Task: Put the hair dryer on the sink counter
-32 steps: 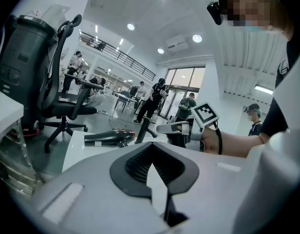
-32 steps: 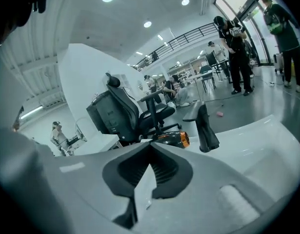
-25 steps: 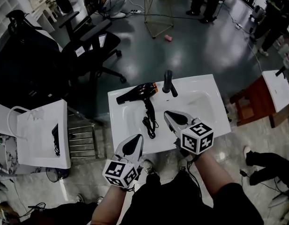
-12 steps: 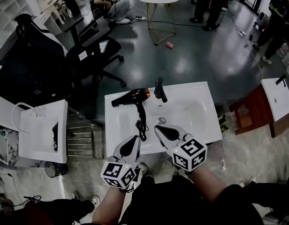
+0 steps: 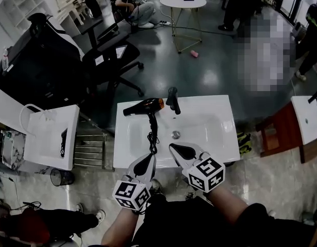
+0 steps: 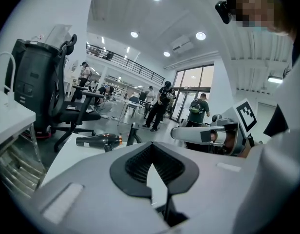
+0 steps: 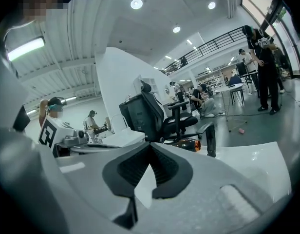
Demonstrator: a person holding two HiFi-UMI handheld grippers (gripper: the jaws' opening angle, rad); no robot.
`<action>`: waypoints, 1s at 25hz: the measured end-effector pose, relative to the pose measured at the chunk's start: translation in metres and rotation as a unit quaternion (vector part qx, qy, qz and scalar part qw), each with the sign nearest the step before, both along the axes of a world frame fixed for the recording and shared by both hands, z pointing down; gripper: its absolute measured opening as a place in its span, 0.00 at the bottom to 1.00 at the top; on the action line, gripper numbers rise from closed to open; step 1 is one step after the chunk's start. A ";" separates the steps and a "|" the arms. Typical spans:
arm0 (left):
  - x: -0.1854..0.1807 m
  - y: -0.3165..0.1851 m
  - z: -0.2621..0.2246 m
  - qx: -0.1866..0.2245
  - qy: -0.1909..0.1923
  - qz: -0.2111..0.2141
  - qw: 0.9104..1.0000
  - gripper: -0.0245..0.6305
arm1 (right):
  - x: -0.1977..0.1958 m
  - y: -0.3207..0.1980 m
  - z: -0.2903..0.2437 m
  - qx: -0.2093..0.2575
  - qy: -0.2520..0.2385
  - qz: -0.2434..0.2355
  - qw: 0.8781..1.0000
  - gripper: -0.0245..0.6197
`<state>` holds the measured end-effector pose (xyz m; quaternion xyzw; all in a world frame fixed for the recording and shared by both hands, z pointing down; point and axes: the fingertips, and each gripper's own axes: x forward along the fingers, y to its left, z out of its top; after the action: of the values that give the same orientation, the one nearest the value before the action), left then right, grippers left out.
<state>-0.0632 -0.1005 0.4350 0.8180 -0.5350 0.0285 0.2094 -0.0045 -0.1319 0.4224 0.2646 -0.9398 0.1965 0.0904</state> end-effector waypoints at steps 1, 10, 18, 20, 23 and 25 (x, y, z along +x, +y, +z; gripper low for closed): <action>0.006 0.001 0.002 -0.002 0.000 -0.001 1.000 0.04 | 0.005 0.001 0.002 -0.001 0.000 -0.003 1.000 0.04; 0.056 0.017 0.014 -0.012 0.004 -0.016 1.000 0.04 | 0.047 0.020 0.013 -0.014 -0.002 -0.032 0.999 0.04; 0.069 0.033 0.018 -0.018 0.002 -0.030 0.999 0.04 | 0.053 0.029 0.019 -0.021 -0.002 -0.049 0.999 0.04; 0.063 0.035 0.019 -0.018 0.004 -0.035 0.999 0.04 | 0.046 0.033 0.021 -0.022 0.000 -0.053 0.998 0.04; 0.049 0.037 0.018 -0.018 0.004 -0.037 0.999 0.04 | 0.033 0.036 0.020 -0.023 0.003 -0.055 0.998 0.04; 0.039 0.038 0.016 -0.017 0.004 -0.035 0.999 0.04 | 0.023 0.037 0.019 -0.022 0.004 -0.052 0.998 0.04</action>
<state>-0.0245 -0.0624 0.4512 0.7955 -0.5615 0.0267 0.2262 0.0185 -0.0948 0.4419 0.2138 -0.9474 0.2112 0.1104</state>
